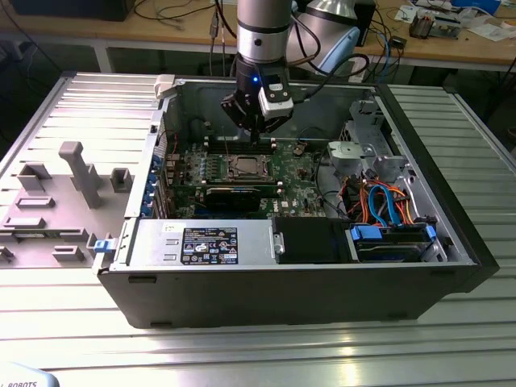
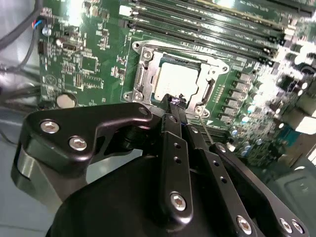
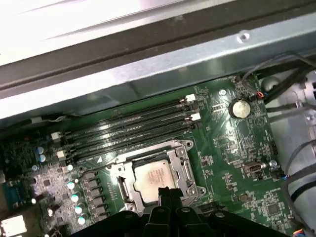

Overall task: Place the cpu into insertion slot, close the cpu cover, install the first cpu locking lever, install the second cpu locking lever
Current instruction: 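Install the first cpu locking lever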

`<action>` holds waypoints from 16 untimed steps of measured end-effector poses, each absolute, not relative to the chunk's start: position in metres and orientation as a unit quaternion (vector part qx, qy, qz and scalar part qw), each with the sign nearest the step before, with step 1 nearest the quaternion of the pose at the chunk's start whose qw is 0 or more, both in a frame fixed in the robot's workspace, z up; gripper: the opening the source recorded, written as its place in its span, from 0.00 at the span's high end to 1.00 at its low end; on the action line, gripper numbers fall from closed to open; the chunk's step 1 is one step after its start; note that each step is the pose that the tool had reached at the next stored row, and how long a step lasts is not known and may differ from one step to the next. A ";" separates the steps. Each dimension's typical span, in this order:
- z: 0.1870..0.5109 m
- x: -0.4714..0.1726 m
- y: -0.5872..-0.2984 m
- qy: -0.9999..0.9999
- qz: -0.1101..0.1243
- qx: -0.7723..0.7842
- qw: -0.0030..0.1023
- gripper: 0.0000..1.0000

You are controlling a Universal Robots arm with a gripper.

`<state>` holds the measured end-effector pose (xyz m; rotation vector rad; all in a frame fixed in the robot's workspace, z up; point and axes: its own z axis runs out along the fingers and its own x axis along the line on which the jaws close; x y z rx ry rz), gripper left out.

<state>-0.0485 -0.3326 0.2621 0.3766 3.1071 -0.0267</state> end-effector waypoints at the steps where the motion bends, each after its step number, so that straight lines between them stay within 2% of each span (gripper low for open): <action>1: 0.262 -0.048 -0.333 0.994 -0.008 0.108 0.006 0.89; 10: 0.262 -0.049 -0.333 1.000 -0.008 0.021 0.007 0.89; 13: 0.261 -0.049 -0.333 1.000 -0.008 0.020 0.017 0.89; 16: 0.261 -0.050 -0.333 1.000 -0.007 0.019 0.018 0.89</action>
